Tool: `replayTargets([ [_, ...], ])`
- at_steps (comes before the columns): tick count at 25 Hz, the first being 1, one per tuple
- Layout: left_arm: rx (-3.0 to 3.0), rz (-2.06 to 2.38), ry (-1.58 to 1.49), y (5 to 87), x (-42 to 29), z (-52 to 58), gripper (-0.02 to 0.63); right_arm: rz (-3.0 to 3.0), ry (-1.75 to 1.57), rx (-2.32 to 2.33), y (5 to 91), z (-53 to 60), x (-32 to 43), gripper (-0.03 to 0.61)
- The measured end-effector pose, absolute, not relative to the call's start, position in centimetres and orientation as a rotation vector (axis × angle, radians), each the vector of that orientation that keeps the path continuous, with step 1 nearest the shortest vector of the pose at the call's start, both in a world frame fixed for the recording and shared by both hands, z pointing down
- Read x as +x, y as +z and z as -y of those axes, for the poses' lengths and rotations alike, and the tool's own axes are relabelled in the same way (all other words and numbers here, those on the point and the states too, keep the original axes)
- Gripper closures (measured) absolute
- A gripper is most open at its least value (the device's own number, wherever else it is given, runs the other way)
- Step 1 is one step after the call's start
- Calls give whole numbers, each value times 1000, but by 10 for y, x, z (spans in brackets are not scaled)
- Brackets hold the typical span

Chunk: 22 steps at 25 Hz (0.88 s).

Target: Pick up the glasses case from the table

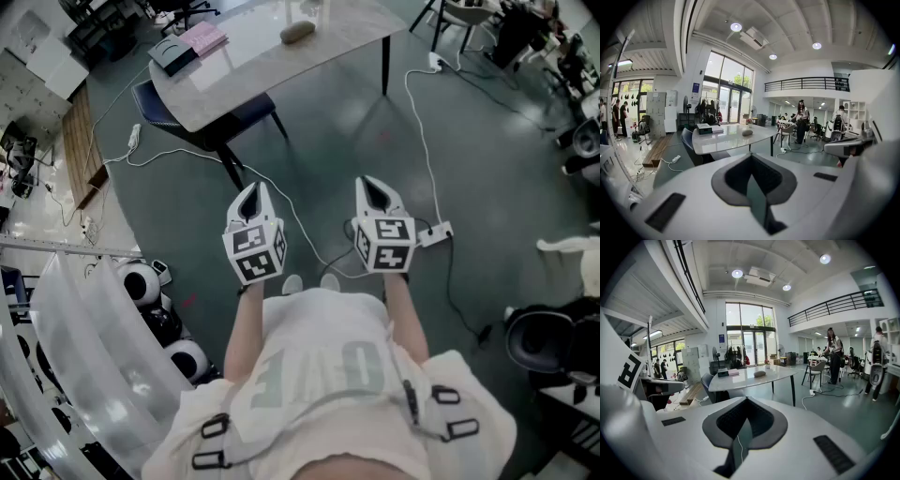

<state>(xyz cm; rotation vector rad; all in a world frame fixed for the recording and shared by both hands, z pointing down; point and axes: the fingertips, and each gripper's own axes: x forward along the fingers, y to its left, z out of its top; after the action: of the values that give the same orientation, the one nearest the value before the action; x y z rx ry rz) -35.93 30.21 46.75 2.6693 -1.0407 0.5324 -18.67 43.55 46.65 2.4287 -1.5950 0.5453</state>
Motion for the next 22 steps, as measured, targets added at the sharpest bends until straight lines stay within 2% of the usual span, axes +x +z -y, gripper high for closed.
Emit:
replayTargets([
  [7, 2685, 1066, 500, 459, -356, -302, 611, 1637, 539, 2440, 460, -438, -184, 578],
  [18, 2718, 1124, 269, 434, -336, -306, 611, 1713, 415, 2454, 452, -443, -149, 578],
  [22, 2743, 1133, 317, 439, -332, -306, 611, 1740, 431, 2448, 457, -439, -144, 578],
])
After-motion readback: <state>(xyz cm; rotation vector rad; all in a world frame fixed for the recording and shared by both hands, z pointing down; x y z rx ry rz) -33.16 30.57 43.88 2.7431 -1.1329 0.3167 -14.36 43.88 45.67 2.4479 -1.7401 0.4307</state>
